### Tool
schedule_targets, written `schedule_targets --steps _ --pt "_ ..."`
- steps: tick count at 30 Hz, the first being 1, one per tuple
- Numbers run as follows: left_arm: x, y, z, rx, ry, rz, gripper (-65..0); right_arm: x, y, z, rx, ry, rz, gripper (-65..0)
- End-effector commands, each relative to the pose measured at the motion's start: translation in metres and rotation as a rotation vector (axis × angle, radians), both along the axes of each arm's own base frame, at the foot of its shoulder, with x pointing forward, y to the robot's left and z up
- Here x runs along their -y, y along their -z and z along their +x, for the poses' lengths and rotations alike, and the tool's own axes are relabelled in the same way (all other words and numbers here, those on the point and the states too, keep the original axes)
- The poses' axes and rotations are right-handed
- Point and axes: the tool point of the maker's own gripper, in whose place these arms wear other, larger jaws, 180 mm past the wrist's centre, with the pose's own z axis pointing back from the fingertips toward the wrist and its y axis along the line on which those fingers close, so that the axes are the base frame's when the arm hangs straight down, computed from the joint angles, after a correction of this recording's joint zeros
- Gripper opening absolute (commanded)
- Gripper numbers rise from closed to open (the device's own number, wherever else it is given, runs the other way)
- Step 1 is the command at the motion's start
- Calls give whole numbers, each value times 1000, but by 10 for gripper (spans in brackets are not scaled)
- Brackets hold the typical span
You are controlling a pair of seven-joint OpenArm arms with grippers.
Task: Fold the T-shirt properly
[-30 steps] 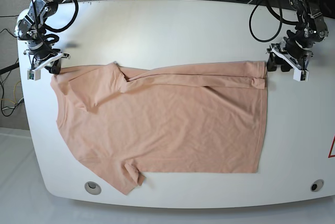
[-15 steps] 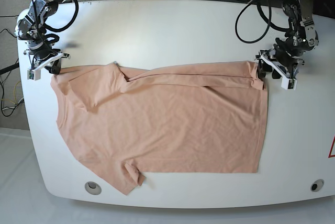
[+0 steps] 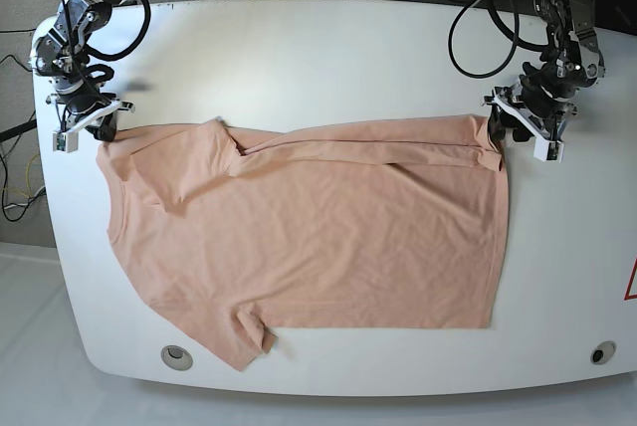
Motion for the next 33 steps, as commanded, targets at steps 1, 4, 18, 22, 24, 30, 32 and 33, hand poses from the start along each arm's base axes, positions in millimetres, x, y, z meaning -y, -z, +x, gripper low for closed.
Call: schedule_targets --steps 1,4,18,22,24,30,32,33 --pt "-6 -10 7 35 2 14 -355 8 -8 3 5 -3 -28 -650" --pt "-7 -9 7 33 5 12 -350 9 -8 2 4 -3 -29 -650" --pt "-3 0 0 13 0 2 -391 7 -6 0 -3 -6 -30 -650" --pt "-6 9 -12 -39 -1 13 -543 8 -3 -3 -22 -11 -39 -650" --pt "-6 12 -15 -55 0 14 -596 7 -2 -4 -30 -15 -42 -650" --pt "-6 16 -21 -88 5 17 -650 8 -2 -5 -29 -13 -42 -650" --pt "-4 17 -23 -96 8 18 -650 9 -3 -4 -21 -7 -38 -650" --pt "-5 17 -23 -96 8 19 -650 10 -4 -5 -20 -6 -38 -650"
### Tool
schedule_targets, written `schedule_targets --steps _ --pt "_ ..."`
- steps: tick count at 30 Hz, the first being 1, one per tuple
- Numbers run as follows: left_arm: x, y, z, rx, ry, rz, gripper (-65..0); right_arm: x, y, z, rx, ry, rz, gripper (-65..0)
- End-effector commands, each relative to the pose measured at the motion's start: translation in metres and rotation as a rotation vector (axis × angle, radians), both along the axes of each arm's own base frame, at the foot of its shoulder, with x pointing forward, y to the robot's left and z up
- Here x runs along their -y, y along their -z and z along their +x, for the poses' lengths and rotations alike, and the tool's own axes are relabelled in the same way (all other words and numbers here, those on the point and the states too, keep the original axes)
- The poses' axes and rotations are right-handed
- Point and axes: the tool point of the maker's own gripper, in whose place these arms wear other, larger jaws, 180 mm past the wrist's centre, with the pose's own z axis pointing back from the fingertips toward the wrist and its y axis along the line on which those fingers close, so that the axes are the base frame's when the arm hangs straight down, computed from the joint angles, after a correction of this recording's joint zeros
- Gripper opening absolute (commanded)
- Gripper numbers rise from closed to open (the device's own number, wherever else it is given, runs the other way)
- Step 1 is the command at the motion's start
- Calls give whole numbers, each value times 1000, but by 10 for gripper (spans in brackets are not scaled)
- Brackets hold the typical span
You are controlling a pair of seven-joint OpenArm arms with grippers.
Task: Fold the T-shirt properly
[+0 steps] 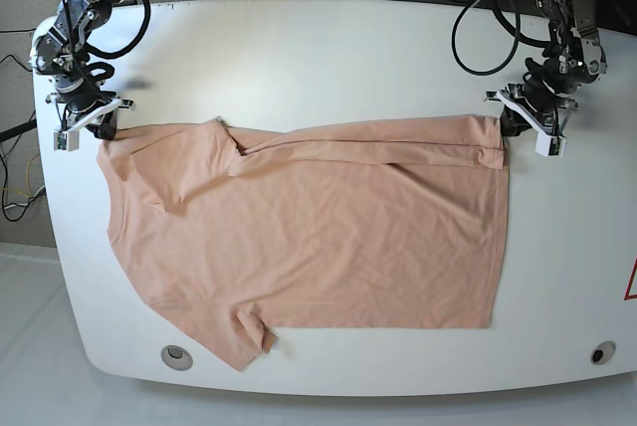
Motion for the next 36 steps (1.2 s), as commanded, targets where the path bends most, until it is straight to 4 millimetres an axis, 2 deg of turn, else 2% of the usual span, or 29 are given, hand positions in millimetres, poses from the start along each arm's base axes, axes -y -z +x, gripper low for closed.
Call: schedule_targets --steps 1,10,18,20,24,30,36 --pt "-2 7 -12 -60 12 24 -650 9 -5 -1 -8 -2 -24 -650" --pt "-9 8 -19 -87 18 42 -650 9 -1 -4 -22 -3 -23 -650" --pt "-22 0 -21 -87 5 64 -650 10 1 -9 -34 -2 -25 -650" --pt "-35 -5 -22 -71 -16 83 -650 9 3 -16 -43 -8 -33 -650" --pt "-42 -10 -24 -63 -19 98 -650 10 2 -24 -51 -13 -49 -650" --pt "-39 -6 -32 -74 -17 93 -650 9 -3 -42 -71 -33 -94 -650" --pt "-39 -5 -40 -84 -18 100 -650 8 -7 -52 -77 -48 -122 -650"
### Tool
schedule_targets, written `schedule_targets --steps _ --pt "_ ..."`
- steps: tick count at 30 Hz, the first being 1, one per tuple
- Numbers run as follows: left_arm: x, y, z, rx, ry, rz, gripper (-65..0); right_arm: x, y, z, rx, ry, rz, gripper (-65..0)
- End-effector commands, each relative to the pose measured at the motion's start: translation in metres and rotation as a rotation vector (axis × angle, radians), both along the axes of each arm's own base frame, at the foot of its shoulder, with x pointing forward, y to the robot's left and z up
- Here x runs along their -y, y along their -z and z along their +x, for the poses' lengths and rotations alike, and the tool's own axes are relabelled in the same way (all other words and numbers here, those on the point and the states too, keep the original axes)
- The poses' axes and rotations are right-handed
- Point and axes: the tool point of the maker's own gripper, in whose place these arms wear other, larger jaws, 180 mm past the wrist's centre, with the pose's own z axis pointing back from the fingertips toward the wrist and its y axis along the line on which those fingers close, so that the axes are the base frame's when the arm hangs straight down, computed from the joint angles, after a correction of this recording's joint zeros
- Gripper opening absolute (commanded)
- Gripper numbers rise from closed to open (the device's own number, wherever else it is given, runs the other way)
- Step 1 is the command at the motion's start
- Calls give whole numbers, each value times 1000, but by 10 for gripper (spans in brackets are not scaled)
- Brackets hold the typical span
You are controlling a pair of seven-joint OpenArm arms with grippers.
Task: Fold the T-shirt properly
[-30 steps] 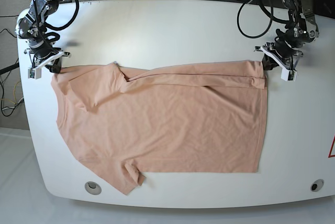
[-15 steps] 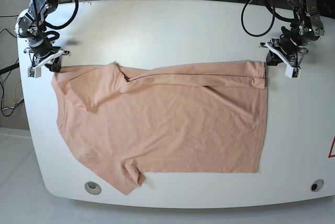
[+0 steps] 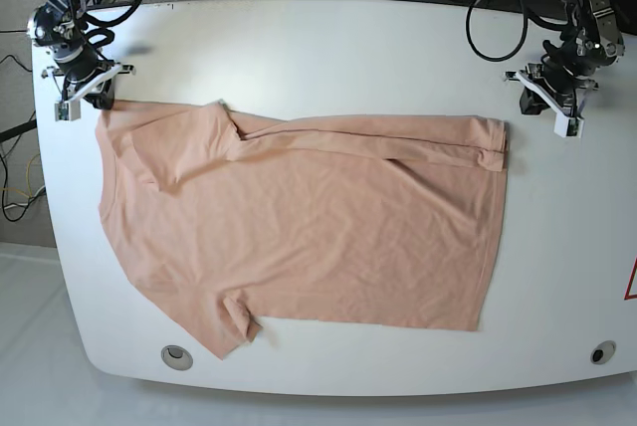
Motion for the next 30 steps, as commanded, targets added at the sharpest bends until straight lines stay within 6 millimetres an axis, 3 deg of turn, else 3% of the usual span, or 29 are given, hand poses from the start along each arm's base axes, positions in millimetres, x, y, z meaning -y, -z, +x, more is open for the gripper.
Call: schedule_targets --steps 1,12,27,30 --pt "-5 -1 -8 -22 9 28 -650 8 -7 -2 -12 -10 -45 -650" --pt "-1 -8 -29 -23 30 43 -650 10 -9 -10 -23 -19 -64 -650" --pt "0 -14 -9 1 30 38 -648 9 -7 3 -4 -9 -36 -650" --pt "1 -14 -7 1 31 35 -564 9 -5 4 -6 -7 -31 -650"
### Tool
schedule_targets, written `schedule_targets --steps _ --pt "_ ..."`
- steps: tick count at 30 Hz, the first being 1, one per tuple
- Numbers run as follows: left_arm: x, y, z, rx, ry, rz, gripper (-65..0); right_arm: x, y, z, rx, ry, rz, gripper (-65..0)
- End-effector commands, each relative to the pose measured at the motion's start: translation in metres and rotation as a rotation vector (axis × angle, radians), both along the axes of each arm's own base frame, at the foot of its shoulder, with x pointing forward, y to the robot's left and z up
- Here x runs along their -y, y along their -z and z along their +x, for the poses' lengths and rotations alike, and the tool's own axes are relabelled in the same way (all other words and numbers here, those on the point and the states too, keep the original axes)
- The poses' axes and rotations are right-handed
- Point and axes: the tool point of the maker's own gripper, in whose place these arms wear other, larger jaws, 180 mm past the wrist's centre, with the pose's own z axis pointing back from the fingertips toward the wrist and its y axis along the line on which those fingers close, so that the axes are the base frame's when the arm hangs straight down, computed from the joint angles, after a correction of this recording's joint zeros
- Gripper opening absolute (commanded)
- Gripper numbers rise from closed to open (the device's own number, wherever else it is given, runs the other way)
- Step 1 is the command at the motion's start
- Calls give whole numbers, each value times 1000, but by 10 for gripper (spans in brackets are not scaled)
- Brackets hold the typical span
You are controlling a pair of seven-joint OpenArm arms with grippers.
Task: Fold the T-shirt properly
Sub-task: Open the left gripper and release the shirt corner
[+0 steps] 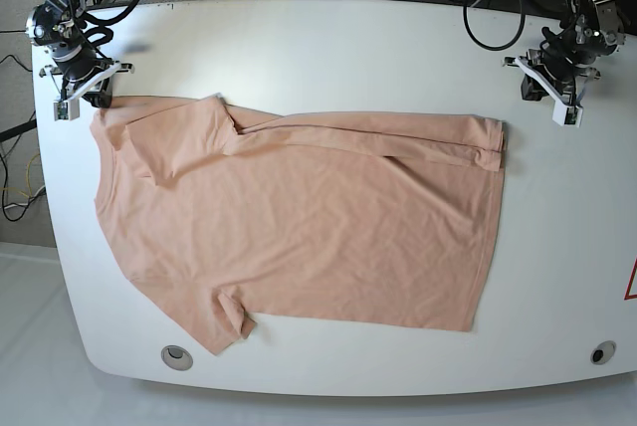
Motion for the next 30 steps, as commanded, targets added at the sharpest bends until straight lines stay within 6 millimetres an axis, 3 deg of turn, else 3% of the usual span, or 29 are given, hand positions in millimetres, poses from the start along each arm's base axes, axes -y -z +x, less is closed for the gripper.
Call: schedule_targets --steps 1,6,10,14,20,24,26,30 --pt "-2 -7 6 23 8 4 -527 6 -4 2 -3 -2 -17 -650" --pt "1 -6 3 24 20 2 -387 7 -4 2 -5 -4 -18 -650" --pt "4 -5 2 18 19 -1 -465 7 -5 1 -5 -4 -21 -650" --pt "4 -4 3 16 18 -4 -481 7 -4 0 -7 -4 -21 -650" --pt "5 -6 9 45 35 -3 -348 7 -4 1 -4 -3 -24 -647" --pt "7 -7 11 58 50 -7 -297 8 -4 1 -5 -3 -26 -646" --pt "8 -8 11 61 59 0 -313 7 -7 4 11 -2 -22 -643" --pt "4 -7 13 54 30 -7 -415 7 -8 5 14 -4 -26 -642"
